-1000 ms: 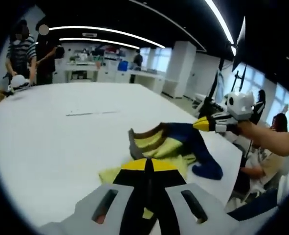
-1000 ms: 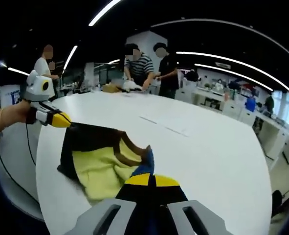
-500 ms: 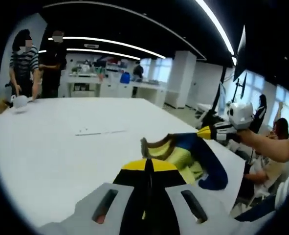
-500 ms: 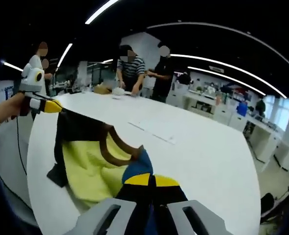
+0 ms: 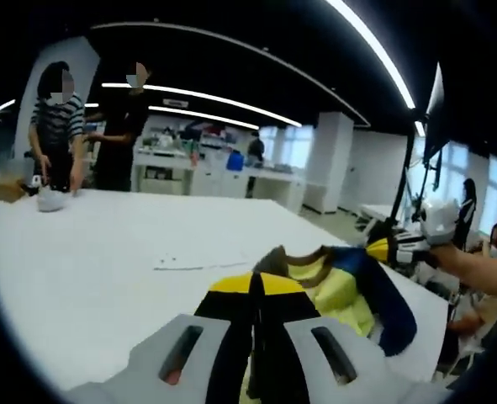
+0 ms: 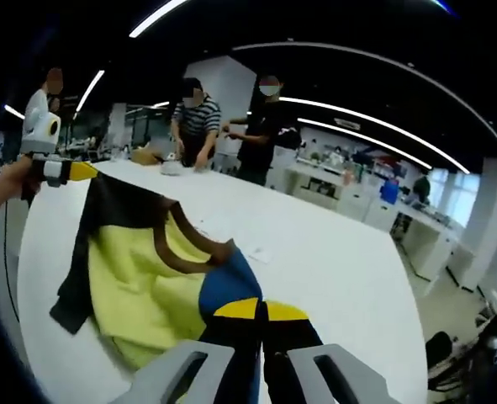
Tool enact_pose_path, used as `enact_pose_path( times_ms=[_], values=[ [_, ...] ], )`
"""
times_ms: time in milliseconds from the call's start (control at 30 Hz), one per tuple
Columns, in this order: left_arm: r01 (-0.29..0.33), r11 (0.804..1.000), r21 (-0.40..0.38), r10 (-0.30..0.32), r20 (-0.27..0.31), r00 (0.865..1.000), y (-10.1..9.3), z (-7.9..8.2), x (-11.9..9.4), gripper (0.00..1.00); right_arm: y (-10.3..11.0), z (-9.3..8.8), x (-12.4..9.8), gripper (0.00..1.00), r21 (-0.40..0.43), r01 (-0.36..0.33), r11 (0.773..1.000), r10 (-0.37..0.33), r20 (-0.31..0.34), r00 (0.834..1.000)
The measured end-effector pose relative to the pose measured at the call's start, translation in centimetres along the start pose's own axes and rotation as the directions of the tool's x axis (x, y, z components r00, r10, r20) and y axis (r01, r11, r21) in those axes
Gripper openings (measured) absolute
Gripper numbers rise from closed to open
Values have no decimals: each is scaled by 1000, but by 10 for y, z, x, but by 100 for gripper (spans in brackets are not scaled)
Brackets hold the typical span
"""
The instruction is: Fold the garment on the visible template until the final outline fits inside the template.
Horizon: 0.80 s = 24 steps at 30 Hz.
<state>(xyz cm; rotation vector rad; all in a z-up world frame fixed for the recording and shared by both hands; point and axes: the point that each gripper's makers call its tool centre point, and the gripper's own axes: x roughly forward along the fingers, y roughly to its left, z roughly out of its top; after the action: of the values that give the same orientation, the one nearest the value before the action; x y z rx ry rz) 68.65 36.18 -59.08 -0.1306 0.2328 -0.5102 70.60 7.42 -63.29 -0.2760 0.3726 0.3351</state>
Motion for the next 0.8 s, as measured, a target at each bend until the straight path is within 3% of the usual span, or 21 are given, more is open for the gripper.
enact_pose_path(
  times_ms=[267, 533, 633, 800],
  values=[
    [-90, 996, 25, 91, -7, 996, 35, -13, 37, 0, -16, -1, 41, 0, 26, 83, 996, -83, 3, 997],
    [-195, 979, 58, 198, -52, 979, 70, -37, 69, 0, -27, -11, 82, 0, 68, 122, 990, -121, -13, 993],
    [-211, 975, 71, 215, -56, 975, 78, -44, 79, 0, -27, -22, 100, 0, 89, 126, 988, -122, -48, 991],
    [-251, 962, 103, 262, -111, 959, 93, -66, 93, 0, -26, -38, 122, 0, 91, 134, 987, -126, -84, 988]
  ],
)
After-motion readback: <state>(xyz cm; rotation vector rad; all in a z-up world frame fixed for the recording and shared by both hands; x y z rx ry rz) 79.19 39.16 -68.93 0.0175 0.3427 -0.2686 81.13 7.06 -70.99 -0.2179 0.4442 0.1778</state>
